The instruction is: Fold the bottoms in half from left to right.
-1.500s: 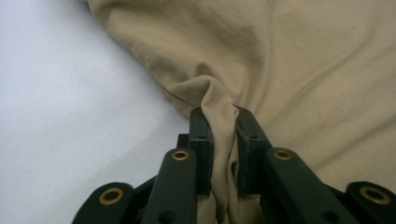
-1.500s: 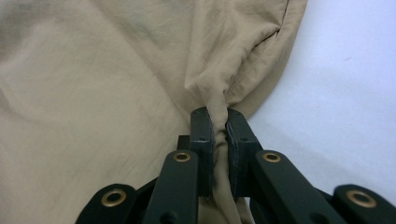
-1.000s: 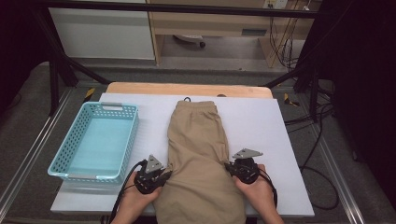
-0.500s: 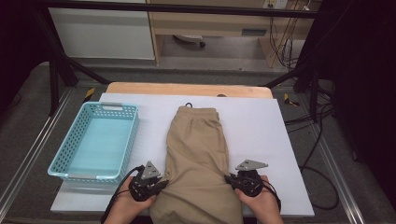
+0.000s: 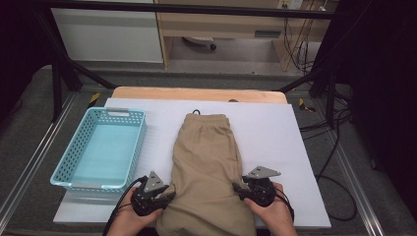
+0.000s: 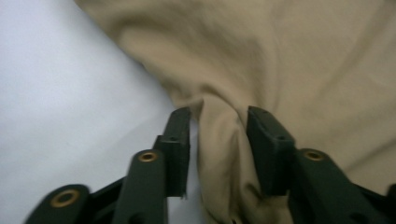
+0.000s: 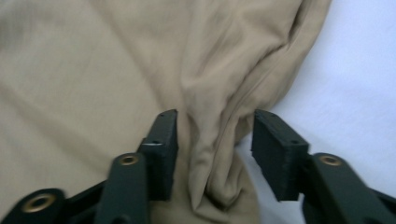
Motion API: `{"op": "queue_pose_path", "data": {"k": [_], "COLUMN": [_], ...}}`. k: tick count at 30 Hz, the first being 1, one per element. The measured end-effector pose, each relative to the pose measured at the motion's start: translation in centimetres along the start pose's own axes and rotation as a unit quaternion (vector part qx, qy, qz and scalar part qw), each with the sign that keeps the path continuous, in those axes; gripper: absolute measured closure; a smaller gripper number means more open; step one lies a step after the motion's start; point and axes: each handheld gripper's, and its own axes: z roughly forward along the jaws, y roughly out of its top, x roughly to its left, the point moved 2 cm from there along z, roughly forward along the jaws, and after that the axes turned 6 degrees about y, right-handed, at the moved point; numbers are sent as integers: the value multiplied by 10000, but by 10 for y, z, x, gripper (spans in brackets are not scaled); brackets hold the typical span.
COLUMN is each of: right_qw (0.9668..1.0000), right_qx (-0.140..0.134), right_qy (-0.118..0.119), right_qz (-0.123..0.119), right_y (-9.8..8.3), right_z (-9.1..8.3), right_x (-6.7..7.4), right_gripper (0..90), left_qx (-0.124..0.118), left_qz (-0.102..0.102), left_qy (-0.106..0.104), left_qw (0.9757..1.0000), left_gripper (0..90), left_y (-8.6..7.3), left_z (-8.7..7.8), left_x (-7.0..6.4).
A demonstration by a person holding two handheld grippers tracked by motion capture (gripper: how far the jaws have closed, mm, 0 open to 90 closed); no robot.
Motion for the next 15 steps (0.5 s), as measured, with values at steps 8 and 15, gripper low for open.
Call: {"op": "queue_pose_path", "data": {"k": [8, 15], "right_qw": [9994, 9980], "right_qx": [-162, -365], "right_qy": [-262, -519], "right_qz": [-176, 7], "right_y": [35, 62], "right_z": [7, 40], "right_x": [-10, -39], "right_gripper": [450, 578], "left_qx": [-129, 91], "left_qz": [-79, -127], "left_qy": [292, 262], "left_qw": [9995, 9995], "left_gripper": [453, 433], "left_y": [9, 3], "left_z": [15, 26], "left_x": [0, 5]}}
